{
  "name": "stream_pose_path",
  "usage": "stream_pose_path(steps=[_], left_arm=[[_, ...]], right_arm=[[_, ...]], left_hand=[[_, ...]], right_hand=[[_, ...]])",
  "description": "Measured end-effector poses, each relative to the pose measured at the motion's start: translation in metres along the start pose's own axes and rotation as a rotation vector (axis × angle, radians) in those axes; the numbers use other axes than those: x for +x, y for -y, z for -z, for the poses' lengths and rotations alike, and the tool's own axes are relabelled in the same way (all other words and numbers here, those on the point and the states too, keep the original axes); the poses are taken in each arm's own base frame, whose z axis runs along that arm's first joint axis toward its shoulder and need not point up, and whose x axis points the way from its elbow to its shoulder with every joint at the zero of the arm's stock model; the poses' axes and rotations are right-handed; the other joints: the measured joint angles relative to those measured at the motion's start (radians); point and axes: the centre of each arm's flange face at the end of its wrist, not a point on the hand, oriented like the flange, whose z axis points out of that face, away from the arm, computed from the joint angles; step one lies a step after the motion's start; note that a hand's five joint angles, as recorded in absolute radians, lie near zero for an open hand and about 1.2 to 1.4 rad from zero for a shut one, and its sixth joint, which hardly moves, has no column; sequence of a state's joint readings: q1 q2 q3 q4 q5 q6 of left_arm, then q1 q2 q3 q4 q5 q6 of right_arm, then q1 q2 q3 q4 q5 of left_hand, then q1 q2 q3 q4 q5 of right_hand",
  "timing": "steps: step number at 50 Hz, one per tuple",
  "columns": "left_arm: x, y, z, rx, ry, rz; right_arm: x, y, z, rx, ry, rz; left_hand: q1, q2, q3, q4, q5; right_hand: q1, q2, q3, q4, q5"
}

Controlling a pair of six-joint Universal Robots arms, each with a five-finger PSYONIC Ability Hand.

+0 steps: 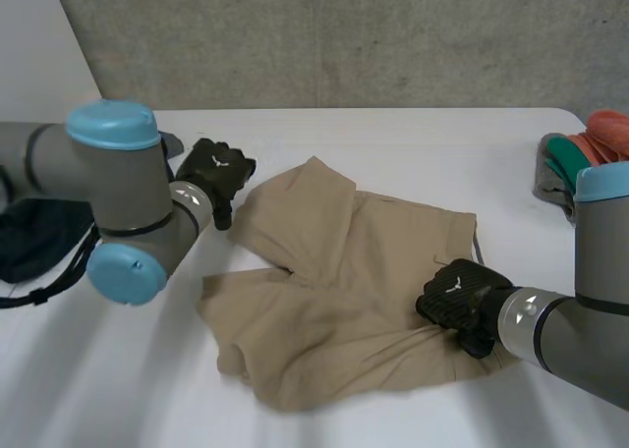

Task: Fold the laundry.

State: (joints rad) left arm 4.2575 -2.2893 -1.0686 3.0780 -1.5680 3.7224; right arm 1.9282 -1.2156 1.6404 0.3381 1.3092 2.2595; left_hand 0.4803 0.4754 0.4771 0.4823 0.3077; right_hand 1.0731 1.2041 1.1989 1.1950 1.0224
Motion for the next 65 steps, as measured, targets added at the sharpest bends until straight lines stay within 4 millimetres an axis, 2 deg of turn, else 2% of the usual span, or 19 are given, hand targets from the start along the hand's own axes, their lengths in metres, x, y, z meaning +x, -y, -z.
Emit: stream_pose_path(steps=[6,12,16,20,24,26,30,33,38,40,46,48,49,50,51,53,58,65], left_arm=[[0.009,-0.026,-0.024,-0.069,-0.08,-0.041],[0.018,-0.035,-0.033,-0.071,-0.134,-0.037],[0.02,-0.033,-0.035,-0.047,-0.133,-0.02],[0.021,-0.029,-0.036,-0.021,-0.119,0.004],[0.017,-0.028,-0.037,-0.021,-0.078,0.017],[0.008,-0.028,-0.038,-0.048,-0.004,0.019],[-0.01,-0.028,-0.033,-0.118,0.145,0.015],[-0.015,-0.026,-0.026,-0.163,0.212,-0.004],[-0.008,-0.021,-0.014,-0.223,0.237,-0.06],[0.001,-0.017,-0.006,-0.248,0.224,-0.092],[0.007,-0.009,0.002,-0.264,0.226,-0.112],[0.003,-0.005,0.003,-0.263,0.248,-0.105],[0.001,-0.003,0.004,-0.261,0.256,-0.099],[0.0,-0.002,0.004,-0.26,0.259,-0.096],[-0.001,-0.001,0.005,-0.258,0.26,-0.093],[-0.003,0.003,0.008,-0.252,0.256,-0.085],[-0.008,0.01,0.023,-0.24,0.235,-0.057],[-0.019,0.033,0.078,-0.177,0.184,0.049]], right_arm=[[-0.003,-0.002,-0.002,0.009,-0.008,-0.005],[-0.005,-0.004,-0.004,0.015,-0.017,-0.002],[-0.005,-0.005,-0.004,0.019,-0.021,0.0],[-0.006,-0.005,-0.004,0.021,-0.023,0.001],[-0.006,-0.005,-0.004,0.023,-0.024,0.002],[-0.006,-0.004,-0.004,0.024,-0.024,0.003],[-0.006,-0.003,-0.003,0.026,-0.026,0.007],[-0.007,-0.002,-0.002,0.031,-0.027,0.012],[-0.008,0.001,-0.001,0.04,-0.028,0.018],[-0.01,0.003,0.0,0.045,-0.027,0.022],[-0.011,0.004,0.0,0.048,-0.029,0.028],[-0.01,0.004,0.001,0.046,-0.035,0.027],[-0.009,0.004,0.001,0.045,-0.038,0.027],[-0.009,0.004,0.002,0.045,-0.039,0.026],[-0.008,0.004,0.002,0.045,-0.042,0.026],[-0.007,0.005,0.003,0.046,-0.047,0.025],[-0.004,0.007,0.005,0.058,-0.061,0.016],[-0.001,0.016,0.005,0.091,-0.079,-0.033]], left_hand=[[-0.004,0.0,-0.001,-0.002,-0.003],[0.044,0.046,0.041,0.038,0.038],[0.334,0.315,0.298,0.295,0.293],[0.684,0.696,0.688,0.69,0.674],[0.684,0.719,0.71,0.713,0.679],[0.684,0.719,0.71,0.713,0.679],[0.684,0.719,0.71,0.713,0.679],[0.684,0.719,0.71,0.713,0.679],[0.684,0.719,0.71,0.713,0.679],[0.684,0.719,0.71,0.713,0.679],[0.682,0.718,0.709,0.713,0.678],[0.492,0.525,0.522,0.517,0.517],[0.144,0.203,0.206,0.218,0.221],[0.144,0.203,0.206,0.218,0.221],[-0.121,-0.04,-0.018,-0.032,-0.027],[-0.287,-0.239,-0.239,-0.254,-0.238],[-0.287,-0.268,-0.266,-0.281,-0.257],[-0.185,-0.187,-0.193,-0.193,-0.193]], right_hand=[[0.0,0.0,0.0,0.0,0.0],[0.0,0.0,0.0,0.0,0.003],[0.0,0.0,0.0,0.0,0.004],[0.0,0.0,0.0,0.0,0.004],[0.0,0.0,0.0,0.0,0.004],[0.0,0.0,0.0,0.0,0.004],[0.0,0.0,0.0,0.0,0.004],[0.0,0.0,0.0,0.0,0.004],[0.0,0.0,0.0,0.0,0.004],[0.0,0.0,0.0,0.0,0.004],[0.0,0.0,0.0,0.0,0.004],[0.0,0.0,0.0,0.0,0.004],[0.0,0.0,0.0,0.0,0.004],[0.0,0.0,0.0,0.0,0.004],[0.0,0.0,0.0,0.0,0.004],[0.0,0.0,0.0,0.0,0.004],[0.0,0.0,0.0,0.0,0.004],[0.0,0.0,0.0,0.0,0.004]])
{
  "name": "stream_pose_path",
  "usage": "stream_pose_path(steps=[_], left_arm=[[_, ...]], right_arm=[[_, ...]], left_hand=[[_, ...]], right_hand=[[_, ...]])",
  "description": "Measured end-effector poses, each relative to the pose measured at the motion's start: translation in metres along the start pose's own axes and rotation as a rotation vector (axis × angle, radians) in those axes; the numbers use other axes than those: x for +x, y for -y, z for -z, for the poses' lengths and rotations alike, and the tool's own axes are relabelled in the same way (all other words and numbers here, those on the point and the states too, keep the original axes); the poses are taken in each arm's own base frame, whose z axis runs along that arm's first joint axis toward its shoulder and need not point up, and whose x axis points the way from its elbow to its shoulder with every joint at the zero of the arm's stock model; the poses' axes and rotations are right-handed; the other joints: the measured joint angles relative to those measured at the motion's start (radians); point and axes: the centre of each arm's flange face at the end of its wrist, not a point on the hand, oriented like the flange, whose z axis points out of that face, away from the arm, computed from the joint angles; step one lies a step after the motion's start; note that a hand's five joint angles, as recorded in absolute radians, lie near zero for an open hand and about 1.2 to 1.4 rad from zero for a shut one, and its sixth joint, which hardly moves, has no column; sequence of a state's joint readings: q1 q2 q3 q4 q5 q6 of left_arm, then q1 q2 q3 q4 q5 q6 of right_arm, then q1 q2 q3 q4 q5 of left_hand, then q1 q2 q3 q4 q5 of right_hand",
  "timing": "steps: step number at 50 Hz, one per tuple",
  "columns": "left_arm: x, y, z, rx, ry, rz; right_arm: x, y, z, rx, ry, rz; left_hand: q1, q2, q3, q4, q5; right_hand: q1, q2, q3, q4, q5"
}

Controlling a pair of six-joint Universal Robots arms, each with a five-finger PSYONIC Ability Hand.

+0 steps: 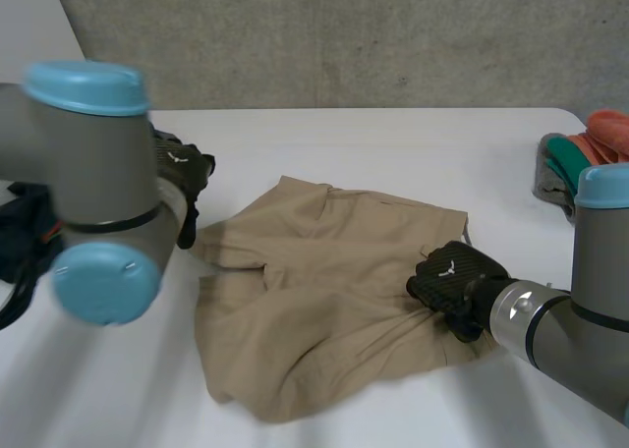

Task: Fold the laundry.

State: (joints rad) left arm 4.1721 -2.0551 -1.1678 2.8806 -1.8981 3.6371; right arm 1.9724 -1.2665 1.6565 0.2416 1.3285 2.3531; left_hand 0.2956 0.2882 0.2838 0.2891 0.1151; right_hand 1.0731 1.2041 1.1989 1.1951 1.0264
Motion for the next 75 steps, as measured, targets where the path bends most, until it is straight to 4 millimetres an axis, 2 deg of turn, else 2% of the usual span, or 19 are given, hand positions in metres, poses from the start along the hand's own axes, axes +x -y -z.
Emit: stream_pose_path(steps=[5,9,12,16,20,21,25,32,38,41,44,45,46,50,54,61,65,70,75], left_arm=[[-0.003,-0.002,0.05,0.015,-0.109,0.071],[0.003,-0.019,0.082,-0.045,-0.213,0.093],[0.009,-0.034,0.096,-0.103,-0.268,0.096],[0.017,-0.052,0.112,-0.169,-0.336,0.096],[0.026,-0.061,0.121,-0.189,-0.392,0.098],[0.028,-0.062,0.122,-0.19,-0.406,0.1],[0.038,-0.063,0.117,-0.162,-0.424,0.121],[0.053,-0.062,0.085,-0.131,-0.374,0.138],[0.078,-0.065,0.068,-0.139,-0.367,0.105],[0.09,-0.067,0.064,-0.145,-0.365,0.086],[0.096,-0.066,0.062,-0.138,-0.357,0.076],[0.096,-0.065,0.061,-0.136,-0.354,0.076],[0.095,-0.062,0.061,-0.124,-0.344,0.078],[0.081,-0.048,0.062,-0.081,-0.306,0.099],[0.048,-0.023,0.07,-0.01,-0.252,0.134],[-0.025,0.034,0.111,0.17,-0.19,0.186],[-0.044,0.049,0.123,0.206,-0.199,0.188],[-0.049,0.052,0.108,0.162,-0.223,0.168],[-0.036,0.042,0.069,0.072,-0.245,0.131]], right_arm=[[0.004,0.007,-0.001,0.021,-0.019,-0.049],[0.01,0.011,-0.003,0.033,-0.051,-0.094],[0.015,0.012,-0.005,0.038,-0.073,-0.119],[0.02,0.012,-0.008,0.038,-0.093,-0.141],[0.021,0.011,-0.011,0.033,-0.098,-0.147],[0.021,0.01,-0.012,0.032,-0.097,-0.148],[0.02,0.008,-0.014,0.023,-0.093,-0.149],[0.021,0.006,-0.014,0.015,-0.095,-0.155],[0.025,0.004,-0.014,0.012,-0.106,-0.162],[0.027,0.004,-0.013,0.012,-0.112,-0.165],[0.028,0.004,-0.011,0.014,-0.118,-0.166],[0.029,0.005,-0.011,0.015,-0.119,-0.165],[0.03,0.006,-0.009,0.019,-0.124,-0.163],[0.036,0.013,0.0,0.037,-0.145,-0.144],[0.05,0.028,0.019,0.073,-0.188,-0.097],[0.082,0.069,0.066,0.167,-0.274,-0.001],[0.09,0.083,0.081,0.185,-0.282,0.006],[0.092,0.087,0.08,0.147,-0.228,-0.006],[0.084,0.082,0.059,0.097,-0.153,-0.005]], left_hand=[[0.121,0.12,0.124,0.119,0.119],[0.308,0.303,0.308,0.3,0.298],[0.473,0.453,0.456,0.452,0.449],[0.538,0.539,0.542,0.536,0.531],[0.498,0.504,0.514,0.508,0.507],[0.32,0.352,0.358,0.348,0.35],[0.152,0.165,0.171,0.154,0.152],[0.151,0.155,0.161,0.142,0.14],[0.172,0.182,0.188,0.179,0.18],[0.316,0.304,0.308,0.306,0.305],[0.712,0.667,0.669,0.666,0.661],[0.743,0.712,0.714,0.697,0.691],[0.874,0.844,0.845,0.845,0.838],[0.879,0.904,0.903,0.904,0.869],[0.879,0.904,0.903,0.906,0.869],[0.879,0.905,0.903,0.906,0.869],[0.879,0.906,0.905,0.906,0.869],[0.879,0.906,0.905,0.906,0.869],[0.879,0.906,0.905,0.906,0.869]], right_hand=[[0.0,0.0,0.0,0.0,0.0],[0.0,0.0,0.0,0.0,0.0],[0.0,0.0,0.0,0.0,0.0],[0.0,0.0,0.0,0.0,0.0],[0.0,0.0,0.0,0.0,0.0],[0.0,0.0,0.0,0.0,0.0],[0.0,0.0,0.0,0.0,0.0],[0.0,0.0,0.0,0.0,0.0],[0.0,0.0,0.0,0.0,0.0],[0.0,0.0,0.0,0.0,0.0],[0.0,0.0,0.0,0.0,0.0],[0.0,0.0,0.0,0.0,0.0],[0.0,0.0,0.0,0.0,0.0],[0.0,0.0,0.0,0.0,0.0],[0.0,0.0,0.0,0.0,0.0],[0.0,0.0,0.0,0.001,0.0],[0.0,0.0,0.0,0.003,0.0],[0.0,0.0,0.0,0.003,0.0],[0.0,0.0,0.0,0.003,0.0]])
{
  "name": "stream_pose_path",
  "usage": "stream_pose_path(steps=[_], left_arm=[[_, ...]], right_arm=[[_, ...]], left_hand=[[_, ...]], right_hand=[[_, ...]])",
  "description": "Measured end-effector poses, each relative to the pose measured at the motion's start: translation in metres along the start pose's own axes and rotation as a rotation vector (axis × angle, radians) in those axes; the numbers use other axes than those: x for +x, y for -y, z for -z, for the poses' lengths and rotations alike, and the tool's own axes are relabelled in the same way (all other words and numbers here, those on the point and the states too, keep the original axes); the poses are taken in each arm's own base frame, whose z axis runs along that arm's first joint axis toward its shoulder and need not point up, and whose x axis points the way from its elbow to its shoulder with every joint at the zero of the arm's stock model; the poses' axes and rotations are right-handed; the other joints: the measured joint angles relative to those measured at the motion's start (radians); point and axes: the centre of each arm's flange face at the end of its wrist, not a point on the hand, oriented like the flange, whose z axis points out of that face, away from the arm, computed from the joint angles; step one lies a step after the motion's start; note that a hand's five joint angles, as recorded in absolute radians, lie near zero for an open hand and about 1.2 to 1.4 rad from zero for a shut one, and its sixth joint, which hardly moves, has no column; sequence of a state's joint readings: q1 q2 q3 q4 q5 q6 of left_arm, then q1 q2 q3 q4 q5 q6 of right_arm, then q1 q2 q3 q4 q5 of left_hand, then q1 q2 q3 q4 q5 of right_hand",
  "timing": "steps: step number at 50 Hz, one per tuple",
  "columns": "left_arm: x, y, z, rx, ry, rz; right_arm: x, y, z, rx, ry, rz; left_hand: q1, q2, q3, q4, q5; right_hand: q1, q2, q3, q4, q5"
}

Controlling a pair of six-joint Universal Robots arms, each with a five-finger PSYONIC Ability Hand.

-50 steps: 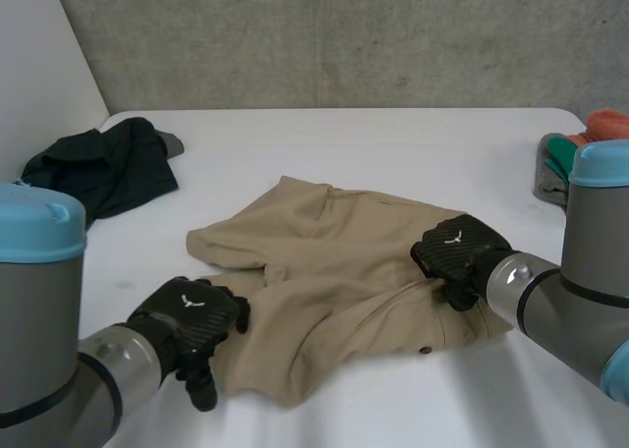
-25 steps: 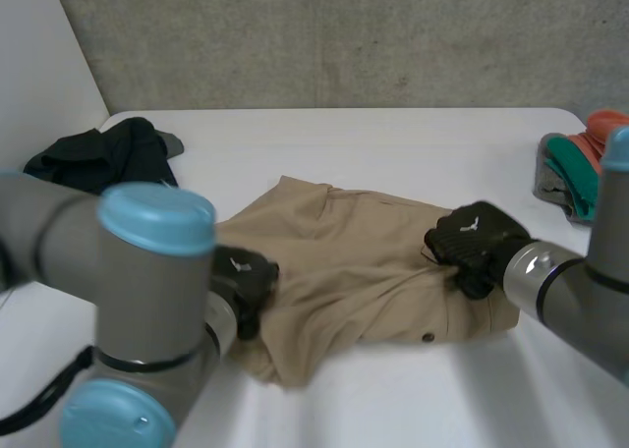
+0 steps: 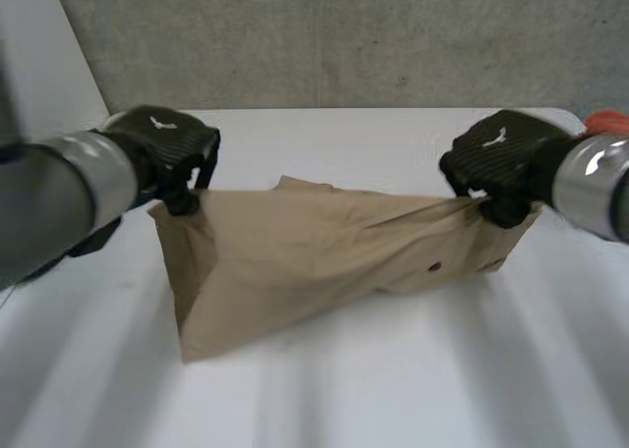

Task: Fold the laundry.

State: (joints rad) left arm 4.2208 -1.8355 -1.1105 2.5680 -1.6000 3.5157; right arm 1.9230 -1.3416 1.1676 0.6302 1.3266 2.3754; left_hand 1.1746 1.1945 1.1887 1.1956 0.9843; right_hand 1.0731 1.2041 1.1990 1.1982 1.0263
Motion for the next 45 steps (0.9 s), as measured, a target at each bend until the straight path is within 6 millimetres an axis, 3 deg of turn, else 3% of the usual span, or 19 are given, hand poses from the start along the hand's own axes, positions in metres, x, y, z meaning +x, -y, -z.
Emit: stream_pose_path(steps=[1,6,8,9,12,13,17,20,25,29,33,37,39,40,43,45], left_arm=[[0.001,-0.006,-0.019,-0.03,0.0,-0.011],[-0.001,-0.008,-0.065,-0.035,0.046,-0.037],[-0.007,0.002,-0.078,0.015,0.087,-0.04],[-0.014,0.017,-0.085,0.087,0.131,-0.036],[-0.027,0.046,-0.089,0.231,0.201,-0.024],[-0.035,0.067,-0.086,0.336,0.244,-0.015],[-0.063,0.132,-0.059,0.691,0.373,0.013],[-0.076,0.163,-0.035,0.88,0.439,0.026],[-0.086,0.177,-0.014,0.988,0.477,0.036],[-0.085,0.158,-0.021,0.916,0.442,0.049],[-0.072,0.117,-0.043,0.757,0.362,0.065],[-0.049,0.059,-0.068,0.551,0.266,0.076],[-0.046,0.049,-0.071,0.521,0.253,0.076],[-0.032,0.017,-0.079,0.417,0.21,0.077],[-0.011,-0.031,-0.089,0.27,0.152,0.067],[-0.001,-0.053,-0.092,0.204,0.126,0.057]], right_arm=[[-0.005,-0.003,-0.011,-0.011,0.019,0.006],[-0.008,-0.004,-0.049,0.016,-0.021,0.025],[-0.002,0.001,-0.062,0.055,-0.077,0.028],[0.007,0.011,-0.073,0.117,-0.155,0.027],[0.019,0.023,-0.081,0.189,-0.239,0.022],[0.038,0.044,-0.085,0.306,-0.355,0.013],[0.075,0.09,-0.073,0.567,-0.565,0.001],[0.091,0.111,-0.058,0.692,-0.649,-0.001],[0.096,0.12,-0.048,0.765,-0.666,0.0],[0.084,0.109,-0.056,0.746,-0.6,0.009],[0.062,0.084,-0.074,0.68,-0.495,0.014],[0.031,0.045,-0.096,0.572,-0.367,0.009],[0.026,0.038,-0.099,0.554,-0.349,0.008],[0.009,0.013,-0.111,0.488,-0.284,0.002],[-0.018,-0.026,-0.126,0.38,-0.19,-0.002],[-0.031,-0.046,-0.132,0.325,-0.147,0.003]], left_hand=[[0.0,0.0,0.0,0.0,0.0],[0.0,0.0,0.0,0.0,0.0],[0.0,0.0,0.0,0.0,0.0],[0.0,0.0,0.0,0.0,0.0],[0.0,0.0,0.0,0.0,0.0],[0.0,0.0,0.001,0.0,0.0],[0.0,0.001,0.001,0.0,0.0],[0.0,0.001,0.001,0.0,0.0],[0.0,0.001,0.001,0.0,0.0],[0.0,0.001,0.001,0.0,0.0],[0.0,0.002,0.001,0.0,0.008],[0.0,0.002,0.002,0.0,0.011],[0.0,0.002,0.002,0.0,0.011],[0.0,0.002,0.003,0.001,0.011],[0.0,0.002,0.003,0.001,0.011],[0.0,0.002,0.003,0.001,0.011]], right_hand=[[0.0,0.0,0.0,0.0,0.0],[0.0,0.0,0.0,0.0,0.0],[0.0,0.0,0.0,0.0,0.0],[0.0,0.0,0.0,0.0,0.0],[0.0,0.0,0.0,0.0,0.0],[0.0,0.0,0.0,0.0,0.0],[0.0,0.0,0.0,0.0,0.0],[0.0,0.0,0.0,0.0,0.0],[0.0,0.0,0.0,0.0,0.0],[0.0,0.0,0.0,0.0,0.0],[0.0,0.0,0.0,0.0,0.0],[0.0,0.0,0.0,0.0,0.0],[0.0,0.0,0.0,0.0,0.0],[0.0,0.0,0.0,0.0,0.0],[0.0,0.0,0.0,0.0,0.0],[0.0,0.0,0.0,0.0,0.0]])
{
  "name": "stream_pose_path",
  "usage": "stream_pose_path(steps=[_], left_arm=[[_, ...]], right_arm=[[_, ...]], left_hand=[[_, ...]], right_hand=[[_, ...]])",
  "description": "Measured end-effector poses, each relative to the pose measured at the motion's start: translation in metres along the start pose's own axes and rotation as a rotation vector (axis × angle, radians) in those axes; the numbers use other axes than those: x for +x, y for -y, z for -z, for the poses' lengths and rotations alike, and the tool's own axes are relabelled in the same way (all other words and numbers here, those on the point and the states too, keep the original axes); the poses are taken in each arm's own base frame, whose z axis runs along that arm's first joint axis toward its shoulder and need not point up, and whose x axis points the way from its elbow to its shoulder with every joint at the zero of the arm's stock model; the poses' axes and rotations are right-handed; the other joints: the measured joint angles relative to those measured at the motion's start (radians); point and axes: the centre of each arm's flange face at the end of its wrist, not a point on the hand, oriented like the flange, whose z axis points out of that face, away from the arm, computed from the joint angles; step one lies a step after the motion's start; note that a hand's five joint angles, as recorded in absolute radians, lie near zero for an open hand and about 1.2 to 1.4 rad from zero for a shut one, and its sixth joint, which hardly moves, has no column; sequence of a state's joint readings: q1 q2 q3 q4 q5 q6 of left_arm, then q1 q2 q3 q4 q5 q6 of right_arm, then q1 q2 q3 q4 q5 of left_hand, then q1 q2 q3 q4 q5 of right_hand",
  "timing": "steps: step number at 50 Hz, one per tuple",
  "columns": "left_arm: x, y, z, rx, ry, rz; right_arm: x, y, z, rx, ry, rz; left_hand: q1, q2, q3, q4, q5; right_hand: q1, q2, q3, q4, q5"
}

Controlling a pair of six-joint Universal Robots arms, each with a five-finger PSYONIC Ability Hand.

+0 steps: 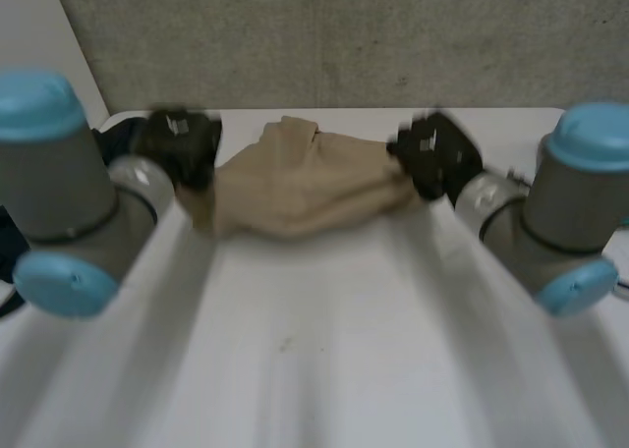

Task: Fold the laundry.

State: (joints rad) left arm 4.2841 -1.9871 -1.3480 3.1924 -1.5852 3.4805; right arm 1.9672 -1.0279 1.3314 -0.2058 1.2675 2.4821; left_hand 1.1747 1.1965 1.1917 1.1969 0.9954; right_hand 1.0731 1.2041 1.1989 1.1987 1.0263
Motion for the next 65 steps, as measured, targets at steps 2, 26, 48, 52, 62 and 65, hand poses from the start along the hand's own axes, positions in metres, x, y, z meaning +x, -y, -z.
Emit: stream_pose_path(steps=[2,26,48,52,62,65], left_arm=[[0.012,-0.027,0.005,-0.084,-0.039,-0.024],[0.041,-0.023,0.113,-0.384,-0.281,-0.139],[0.004,-0.007,-0.043,-0.078,-0.155,-0.225],[0.011,-0.025,-0.07,-0.07,-0.195,-0.263],[0.027,-0.064,-0.115,-0.048,-0.227,-0.371],[0.031,-0.069,-0.121,-0.041,-0.236,-0.383]], right_arm=[[-0.014,-0.021,0.005,-0.061,0.047,0.007],[-0.038,-0.016,0.133,-0.483,0.458,0.05],[-0.042,-0.027,0.121,-0.428,0.38,-0.017],[-0.046,-0.029,0.121,-0.42,0.379,-0.014],[-0.055,-0.038,0.12,-0.433,0.388,-0.01],[-0.056,-0.041,0.119,-0.438,0.389,-0.011]], left_hand=[[0.0,0.0,0.0,0.0,0.0],[-0.583,-0.554,-0.522,-0.533,-0.501],[-0.793,-0.822,-0.82,-0.821,-0.793],[-0.769,-0.785,-0.781,-0.783,-0.754],[-0.741,-0.759,-0.756,-0.751,-0.724],[-0.741,-0.759,-0.756,-0.751,-0.724]], right_hand=[[0.0,0.0,0.0,0.0,0.0],[0.0,0.001,0.0,0.0,0.0],[0.0,0.003,0.002,0.0,0.0],[0.0,0.003,0.002,0.0,0.0],[0.0,0.003,0.002,0.0,0.0],[0.0,0.003,0.002,0.0,0.0]])
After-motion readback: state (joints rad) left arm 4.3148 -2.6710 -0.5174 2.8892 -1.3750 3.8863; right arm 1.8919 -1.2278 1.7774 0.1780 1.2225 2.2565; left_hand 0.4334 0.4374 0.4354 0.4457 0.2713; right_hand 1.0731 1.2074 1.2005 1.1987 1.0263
